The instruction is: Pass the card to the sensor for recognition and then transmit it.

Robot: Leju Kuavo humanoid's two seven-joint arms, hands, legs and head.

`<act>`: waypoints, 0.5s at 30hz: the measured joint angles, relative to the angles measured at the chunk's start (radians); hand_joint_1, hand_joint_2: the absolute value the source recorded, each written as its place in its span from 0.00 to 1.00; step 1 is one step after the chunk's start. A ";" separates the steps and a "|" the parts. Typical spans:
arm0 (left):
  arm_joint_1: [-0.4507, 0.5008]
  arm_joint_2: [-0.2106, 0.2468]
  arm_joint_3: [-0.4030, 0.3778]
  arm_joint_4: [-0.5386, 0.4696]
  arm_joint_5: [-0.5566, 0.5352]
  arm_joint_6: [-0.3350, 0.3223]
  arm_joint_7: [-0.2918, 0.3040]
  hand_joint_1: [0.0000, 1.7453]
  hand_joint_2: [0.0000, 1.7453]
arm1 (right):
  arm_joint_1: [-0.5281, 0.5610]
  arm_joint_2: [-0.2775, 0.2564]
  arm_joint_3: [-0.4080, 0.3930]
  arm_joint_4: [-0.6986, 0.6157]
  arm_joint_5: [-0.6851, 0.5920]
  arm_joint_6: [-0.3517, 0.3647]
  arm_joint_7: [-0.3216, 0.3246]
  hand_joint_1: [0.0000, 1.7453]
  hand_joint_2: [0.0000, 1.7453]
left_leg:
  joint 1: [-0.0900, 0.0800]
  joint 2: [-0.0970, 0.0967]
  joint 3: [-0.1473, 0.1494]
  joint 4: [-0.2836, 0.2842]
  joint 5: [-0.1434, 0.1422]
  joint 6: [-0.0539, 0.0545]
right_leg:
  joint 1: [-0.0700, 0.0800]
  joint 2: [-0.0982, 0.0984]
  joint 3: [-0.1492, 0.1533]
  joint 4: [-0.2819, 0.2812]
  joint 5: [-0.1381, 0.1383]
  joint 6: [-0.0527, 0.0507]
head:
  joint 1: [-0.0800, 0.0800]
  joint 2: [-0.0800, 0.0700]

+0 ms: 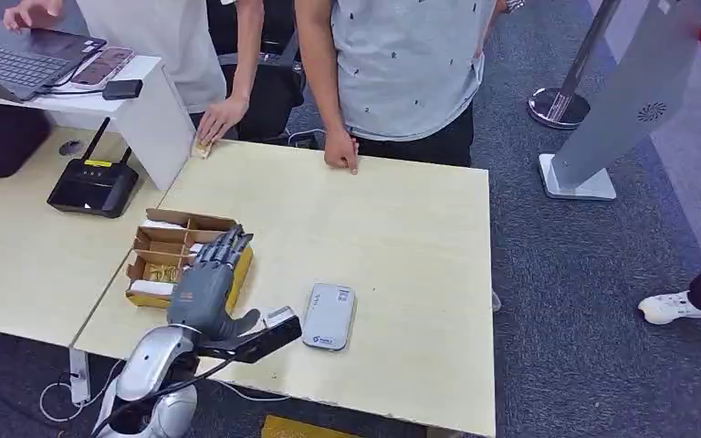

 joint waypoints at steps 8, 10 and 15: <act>-0.002 0.049 0.000 0.003 -0.076 -0.036 0.014 0.00 1.00 | 0.000 0.000 0.000 0.000 0.003 0.006 -0.005 0.00 0.00 | 0.000 0.000 0.000 0.000 0.000 0.000 | 0.000 0.000 0.000 0.000 0.000 0.000 | 0.000 0.000; -0.010 0.064 0.000 0.013 -0.110 -0.048 0.025 0.00 1.00 | 0.000 0.000 0.000 0.000 0.009 0.011 -0.005 0.00 0.00 | 0.000 0.000 0.000 0.000 0.000 0.000 | 0.000 0.000 0.000 0.000 0.000 0.000 | 0.000 0.000; -0.043 0.102 0.000 0.066 -0.135 -0.065 0.034 0.00 1.00 | 0.000 -0.002 0.003 0.000 0.015 0.016 -0.005 0.00 0.00 | 0.000 0.000 0.000 0.000 0.000 0.000 | 0.000 0.000 0.000 0.000 0.000 0.000 | 0.000 0.000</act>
